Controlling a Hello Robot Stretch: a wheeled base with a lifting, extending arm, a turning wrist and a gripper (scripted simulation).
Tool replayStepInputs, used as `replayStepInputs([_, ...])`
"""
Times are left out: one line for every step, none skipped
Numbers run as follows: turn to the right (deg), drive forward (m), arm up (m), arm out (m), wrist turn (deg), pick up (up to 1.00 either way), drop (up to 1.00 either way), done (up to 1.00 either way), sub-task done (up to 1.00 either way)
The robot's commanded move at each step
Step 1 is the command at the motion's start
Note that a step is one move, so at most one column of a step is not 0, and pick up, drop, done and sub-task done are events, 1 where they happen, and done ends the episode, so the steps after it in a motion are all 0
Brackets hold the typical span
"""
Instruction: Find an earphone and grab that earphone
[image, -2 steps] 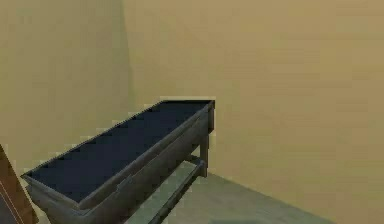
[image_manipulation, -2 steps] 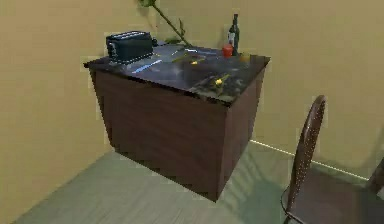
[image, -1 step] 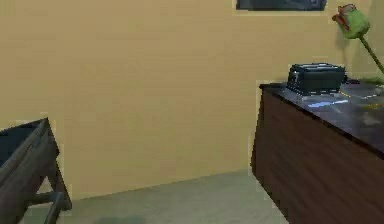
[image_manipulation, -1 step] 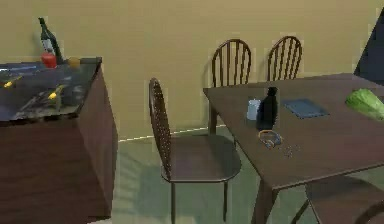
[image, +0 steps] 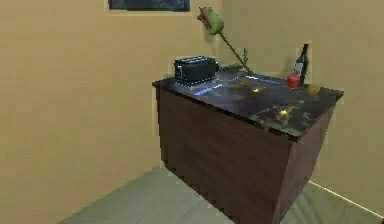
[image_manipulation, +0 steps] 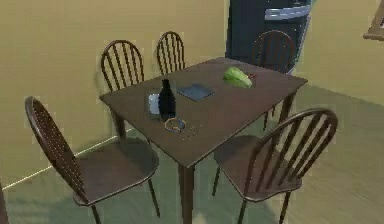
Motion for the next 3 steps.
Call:
replayStepInputs([45.0,0.00,0.00,0.00,0.0,0.00,0.00,0.00,0.00])
replayStepInputs([27.0,0.00,0.00,0.00,0.0,0.00,0.00,0.00,0.00])
replayStepInputs([0.0,0.30,0.00,0.00,0.0,0.00,0.00,0.00,0.00])
